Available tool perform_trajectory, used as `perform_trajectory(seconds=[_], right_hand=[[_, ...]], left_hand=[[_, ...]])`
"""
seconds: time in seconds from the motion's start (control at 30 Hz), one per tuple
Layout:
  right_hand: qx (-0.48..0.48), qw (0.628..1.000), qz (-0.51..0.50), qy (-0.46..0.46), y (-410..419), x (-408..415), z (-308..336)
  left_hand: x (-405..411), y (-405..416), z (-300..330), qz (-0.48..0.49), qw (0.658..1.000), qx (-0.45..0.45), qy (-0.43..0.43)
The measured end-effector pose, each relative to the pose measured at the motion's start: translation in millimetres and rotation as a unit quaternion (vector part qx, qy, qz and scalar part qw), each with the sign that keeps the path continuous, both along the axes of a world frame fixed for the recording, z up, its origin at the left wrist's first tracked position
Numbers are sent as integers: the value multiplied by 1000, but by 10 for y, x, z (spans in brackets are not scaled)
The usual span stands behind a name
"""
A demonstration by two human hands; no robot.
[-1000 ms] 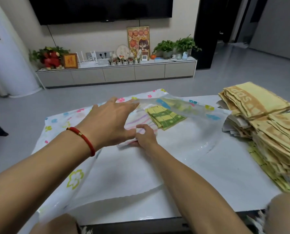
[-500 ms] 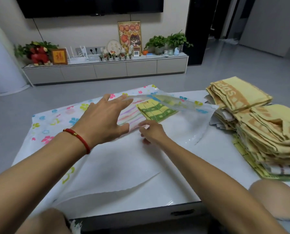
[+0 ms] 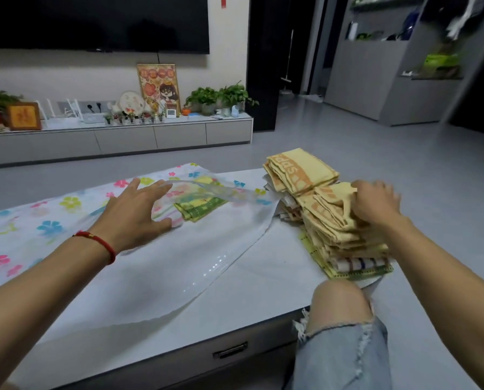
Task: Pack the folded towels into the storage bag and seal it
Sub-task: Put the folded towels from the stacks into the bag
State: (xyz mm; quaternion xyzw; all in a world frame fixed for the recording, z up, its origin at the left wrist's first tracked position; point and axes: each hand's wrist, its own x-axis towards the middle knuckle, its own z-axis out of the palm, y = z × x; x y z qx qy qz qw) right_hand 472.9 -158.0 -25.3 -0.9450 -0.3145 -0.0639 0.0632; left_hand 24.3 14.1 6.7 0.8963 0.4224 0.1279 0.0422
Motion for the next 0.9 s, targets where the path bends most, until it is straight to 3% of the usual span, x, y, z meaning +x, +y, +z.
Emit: perform_trajectory(seconds=[0.1, 0.37, 0.5, 0.57, 0.67, 0.73, 0.9], right_hand=[[-75, 991, -58, 91, -30, 167, -23], [-68, 997, 34, -8, -112, 203, 93], [15, 985, 81, 153, -180, 297, 195], [44, 945, 111, 304, -209, 340, 286], [54, 838, 125, 528, -285, 270, 430], [50, 801, 152, 577, -333, 150, 497], [77, 749, 239, 613, -292, -393, 638]], left_hand=[[-6, -33, -27, 2, 1000, 4, 28], [-313, -202, -140, 24, 996, -27, 77], [-503, -379, -264, 34, 995, -41, 89], [-610, -459, -322, 47, 994, -45, 93], [-768, -573, -432, 55, 993, -63, 88], [-865, -644, -517, 63, 991, -74, 96], [-1041, -695, -547, 83, 982, -88, 143]])
